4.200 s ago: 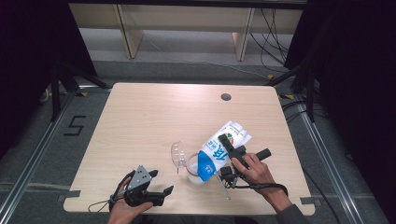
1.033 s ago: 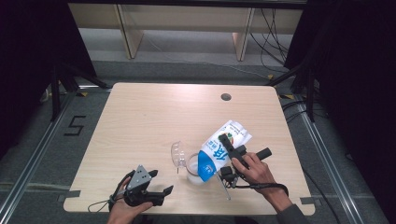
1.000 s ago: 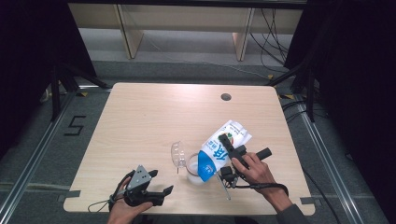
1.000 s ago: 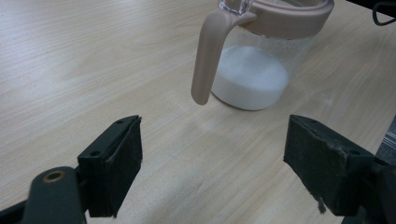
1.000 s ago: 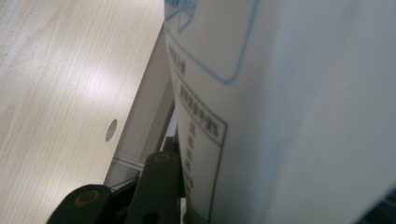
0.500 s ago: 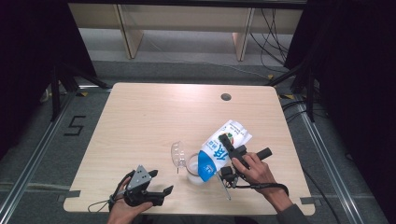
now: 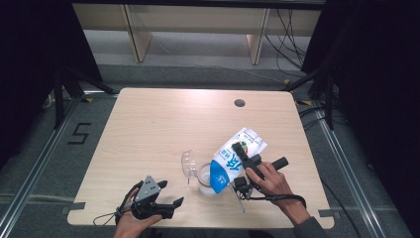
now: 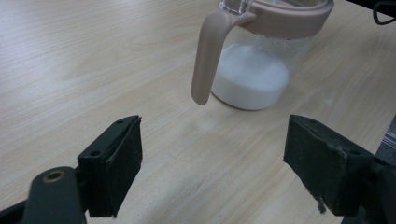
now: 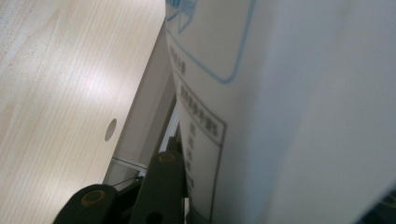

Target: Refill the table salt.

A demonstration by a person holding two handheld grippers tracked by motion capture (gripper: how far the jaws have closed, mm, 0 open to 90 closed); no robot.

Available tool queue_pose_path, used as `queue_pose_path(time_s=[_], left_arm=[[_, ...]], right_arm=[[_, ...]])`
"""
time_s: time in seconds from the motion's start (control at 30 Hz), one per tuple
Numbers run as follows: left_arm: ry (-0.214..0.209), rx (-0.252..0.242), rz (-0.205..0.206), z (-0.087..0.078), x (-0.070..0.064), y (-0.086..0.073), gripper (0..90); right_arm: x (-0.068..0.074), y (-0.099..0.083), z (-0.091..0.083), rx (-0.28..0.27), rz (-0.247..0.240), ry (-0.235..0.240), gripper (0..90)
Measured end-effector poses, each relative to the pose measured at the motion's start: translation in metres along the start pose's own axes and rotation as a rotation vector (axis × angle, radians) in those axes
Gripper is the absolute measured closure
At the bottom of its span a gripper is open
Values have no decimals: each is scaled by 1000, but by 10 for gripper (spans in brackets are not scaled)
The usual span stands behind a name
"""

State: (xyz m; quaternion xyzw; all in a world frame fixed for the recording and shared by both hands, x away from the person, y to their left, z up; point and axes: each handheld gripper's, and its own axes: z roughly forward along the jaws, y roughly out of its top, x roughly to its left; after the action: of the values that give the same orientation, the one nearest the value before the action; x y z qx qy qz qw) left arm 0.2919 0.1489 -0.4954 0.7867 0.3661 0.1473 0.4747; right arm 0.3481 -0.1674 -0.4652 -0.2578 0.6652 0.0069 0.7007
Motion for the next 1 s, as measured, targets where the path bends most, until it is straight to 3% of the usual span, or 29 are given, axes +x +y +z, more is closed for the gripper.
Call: queue_pose_path(time_s=[0.03, 0.2, 0.23, 0.43, 0.47, 0.7, 0.8, 0.97, 1.0], left_arm=[[1, 0, -16, 0, -1, 0, 190], [-1, 0, 6, 0, 0, 0, 189], [3, 0, -14, 0, -1, 0, 189], [-1, 1, 6, 0, 0, 0, 189], [1, 0, -13, 0, -1, 0, 189], [3, 0, -14, 0, -1, 0, 189], [2, 0, -14, 0, -1, 0, 189], [2, 0, -14, 0, -1, 0, 189], [2, 0, -14, 0, -1, 0, 189]], right_arm=[[0, 0, 0, 0, 1, 0, 738], [0, 0, 0, 1, -2, 0, 743], [0, 0, 0, 1, -1, 0, 745], [0, 0, 0, 3, 15, 3, 752], [0, 0, 0, 3, 16, 3, 753], [1, 1, -1, 10, 34, 1, 764], [0, 0, 1, -8, -8, 13, 768], [-1, 1, 1, -9, -11, 18, 776], [1, 0, 1, -3, 14, 24, 776]])
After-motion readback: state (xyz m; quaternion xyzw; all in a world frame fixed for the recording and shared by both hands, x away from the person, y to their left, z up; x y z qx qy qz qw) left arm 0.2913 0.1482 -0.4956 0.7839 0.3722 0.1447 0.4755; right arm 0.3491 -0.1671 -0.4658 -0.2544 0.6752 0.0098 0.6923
